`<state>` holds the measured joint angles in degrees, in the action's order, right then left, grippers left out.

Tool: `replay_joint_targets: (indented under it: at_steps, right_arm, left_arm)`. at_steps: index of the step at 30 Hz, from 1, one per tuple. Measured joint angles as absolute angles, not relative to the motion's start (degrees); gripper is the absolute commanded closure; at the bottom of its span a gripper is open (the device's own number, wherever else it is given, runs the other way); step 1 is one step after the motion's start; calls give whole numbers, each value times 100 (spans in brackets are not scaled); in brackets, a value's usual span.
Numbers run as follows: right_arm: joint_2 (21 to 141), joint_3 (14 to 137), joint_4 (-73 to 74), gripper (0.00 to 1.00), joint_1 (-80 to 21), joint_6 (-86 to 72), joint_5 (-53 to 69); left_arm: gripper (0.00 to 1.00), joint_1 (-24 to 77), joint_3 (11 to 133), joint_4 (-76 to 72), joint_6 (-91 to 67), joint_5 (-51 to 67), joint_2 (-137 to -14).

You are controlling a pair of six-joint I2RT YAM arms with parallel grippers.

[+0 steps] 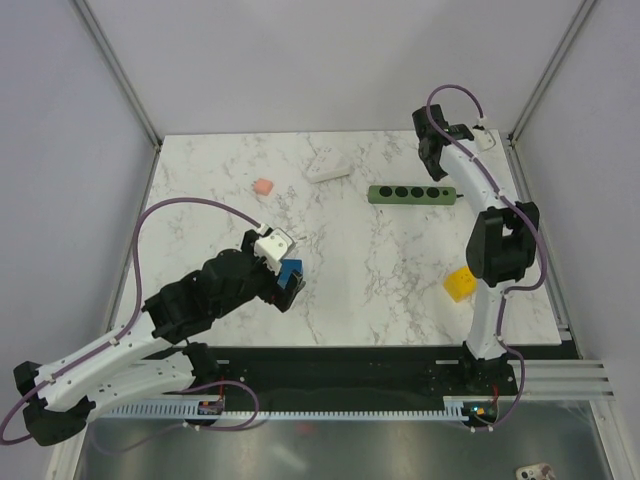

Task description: Insert the plug

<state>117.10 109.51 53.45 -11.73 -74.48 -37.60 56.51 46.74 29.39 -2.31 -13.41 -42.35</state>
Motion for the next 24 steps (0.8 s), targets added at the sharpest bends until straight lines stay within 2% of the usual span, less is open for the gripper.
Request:
replay_joint_targets:
  at_steps: [9, 24]
  right_arm:
    - [12261, 11314, 5988, 100, -1140, -8958, -3686]
    - [12728, 11651, 6136, 100, -1083, -9360, -3688]
  left_arm:
    - [0, 5651, 4648, 2928, -228, -1400, -4200]
    - [0, 5651, 4648, 2862, -226, -1483, -4185]
